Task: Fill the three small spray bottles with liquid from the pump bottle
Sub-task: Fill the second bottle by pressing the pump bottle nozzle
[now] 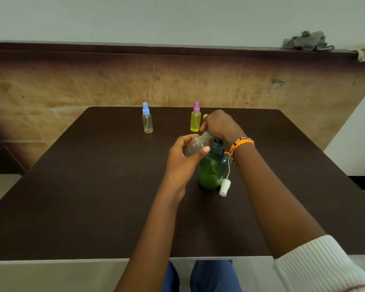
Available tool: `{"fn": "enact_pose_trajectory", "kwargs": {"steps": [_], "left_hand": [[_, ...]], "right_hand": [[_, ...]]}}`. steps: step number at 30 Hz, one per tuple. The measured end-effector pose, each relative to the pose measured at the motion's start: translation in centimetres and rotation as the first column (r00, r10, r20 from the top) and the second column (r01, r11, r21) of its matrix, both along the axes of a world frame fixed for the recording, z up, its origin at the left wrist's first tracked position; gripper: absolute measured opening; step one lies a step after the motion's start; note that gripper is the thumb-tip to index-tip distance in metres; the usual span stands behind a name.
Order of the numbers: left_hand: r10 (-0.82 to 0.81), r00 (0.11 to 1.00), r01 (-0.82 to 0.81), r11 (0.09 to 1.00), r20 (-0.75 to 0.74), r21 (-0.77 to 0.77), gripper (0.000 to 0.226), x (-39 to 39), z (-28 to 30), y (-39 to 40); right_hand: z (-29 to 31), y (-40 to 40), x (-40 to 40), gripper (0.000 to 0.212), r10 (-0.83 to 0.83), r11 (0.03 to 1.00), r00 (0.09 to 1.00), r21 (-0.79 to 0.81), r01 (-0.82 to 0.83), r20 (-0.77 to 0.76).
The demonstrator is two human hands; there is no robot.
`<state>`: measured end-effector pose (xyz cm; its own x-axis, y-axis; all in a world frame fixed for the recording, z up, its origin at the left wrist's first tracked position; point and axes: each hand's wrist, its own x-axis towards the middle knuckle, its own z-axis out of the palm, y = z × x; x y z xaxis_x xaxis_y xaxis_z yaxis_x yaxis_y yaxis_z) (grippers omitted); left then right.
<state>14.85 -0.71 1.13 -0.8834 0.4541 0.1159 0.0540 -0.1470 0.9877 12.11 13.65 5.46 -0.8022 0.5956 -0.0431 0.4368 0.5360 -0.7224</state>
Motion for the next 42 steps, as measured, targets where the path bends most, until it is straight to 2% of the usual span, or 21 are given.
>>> {"fn": "enact_pose_trajectory", "kwargs": {"steps": [3,8,11,15,23,30,35,38,42], "left_hand": [[0.004,1.000,-0.004,1.000,0.003,-0.011,0.039,0.0,-0.2,0.1],[0.004,1.000,-0.004,1.000,-0.013,-0.009,0.039,0.0,0.2,0.0],[0.017,0.999,-0.018,1.000,-0.038,-0.008,0.038,-0.1,0.3,0.1],[0.022,0.999,-0.023,1.000,-0.045,-0.015,0.038,-0.2,0.1,0.1],[0.009,0.998,-0.010,1.000,-0.063,-0.015,0.038,-0.4,0.5,-0.4],[0.040,0.991,-0.044,0.999,-0.128,-0.027,0.039,-0.6,0.6,-0.4],[0.033,0.991,-0.037,0.999,-0.126,-0.028,0.042,-0.9,0.9,-0.5],[0.026,0.993,-0.030,0.999,-0.119,-0.033,0.044,-1.1,0.9,-0.5],[0.028,0.992,-0.034,0.998,-0.121,-0.046,0.044,-1.2,0.9,-0.4]], "right_hand": [[-0.2,-0.1,0.1,0.039,0.000,1.000,1.000,0.001,0.000,0.008],[0.8,-0.1,0.0,0.050,0.072,0.997,0.996,0.016,-0.072,0.047],[1.0,-0.2,-0.2,0.040,0.119,0.993,0.988,0.009,-0.121,0.100],[-0.2,0.1,-0.3,0.050,0.028,1.000,0.999,0.007,-0.028,0.019],[0.4,0.3,-0.3,0.044,0.094,0.995,0.993,0.015,-0.096,0.077],[-0.6,0.1,-0.1,0.048,-0.050,0.995,0.999,0.091,0.051,-0.006],[0.2,-0.2,-0.1,0.052,-0.017,0.993,0.999,0.115,0.014,0.032],[0.2,0.0,-0.3,0.047,0.028,0.999,0.996,0.042,-0.032,0.087],[-0.3,0.3,-0.3,0.051,0.008,0.999,1.000,-0.047,-0.008,-0.010]]}}
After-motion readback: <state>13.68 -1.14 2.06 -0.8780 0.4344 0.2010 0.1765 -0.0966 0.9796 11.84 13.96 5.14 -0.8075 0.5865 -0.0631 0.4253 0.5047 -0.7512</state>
